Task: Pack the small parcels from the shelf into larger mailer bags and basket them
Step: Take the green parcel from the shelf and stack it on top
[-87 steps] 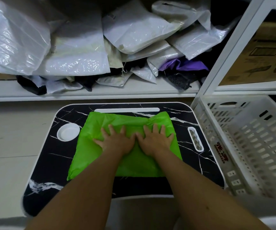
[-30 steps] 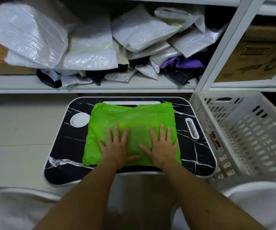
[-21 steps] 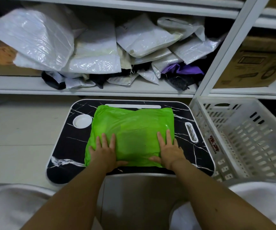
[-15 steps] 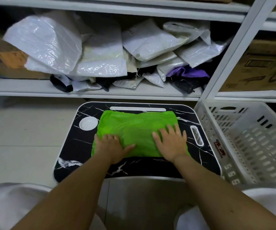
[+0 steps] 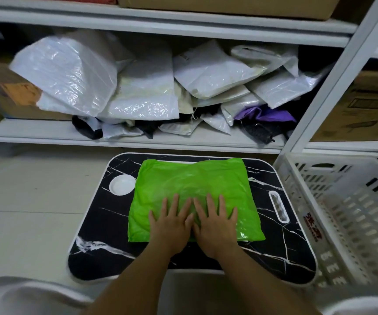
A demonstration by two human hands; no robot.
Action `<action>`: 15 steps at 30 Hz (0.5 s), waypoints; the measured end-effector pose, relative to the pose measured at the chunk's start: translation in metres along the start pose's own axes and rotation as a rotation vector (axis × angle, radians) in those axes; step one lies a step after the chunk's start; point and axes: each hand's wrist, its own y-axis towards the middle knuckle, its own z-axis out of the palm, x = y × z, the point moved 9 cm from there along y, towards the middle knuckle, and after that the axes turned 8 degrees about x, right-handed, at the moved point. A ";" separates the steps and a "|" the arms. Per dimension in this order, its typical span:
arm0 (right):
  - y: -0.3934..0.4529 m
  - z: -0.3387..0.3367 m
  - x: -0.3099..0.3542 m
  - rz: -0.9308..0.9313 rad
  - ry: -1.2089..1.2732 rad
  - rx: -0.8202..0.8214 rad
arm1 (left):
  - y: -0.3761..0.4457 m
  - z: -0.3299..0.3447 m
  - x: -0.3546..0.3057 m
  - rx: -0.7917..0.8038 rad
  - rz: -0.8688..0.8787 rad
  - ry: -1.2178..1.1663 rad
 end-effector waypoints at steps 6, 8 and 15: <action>0.007 -0.021 -0.001 0.052 0.061 -0.117 | 0.011 -0.032 0.008 -0.064 -0.053 -0.060; 0.011 -0.036 -0.003 0.117 0.088 -0.155 | 0.014 -0.046 0.015 -0.070 -0.085 -0.032; 0.028 -0.086 0.015 0.180 0.135 -0.338 | 0.021 -0.092 0.047 -0.119 -0.103 -0.083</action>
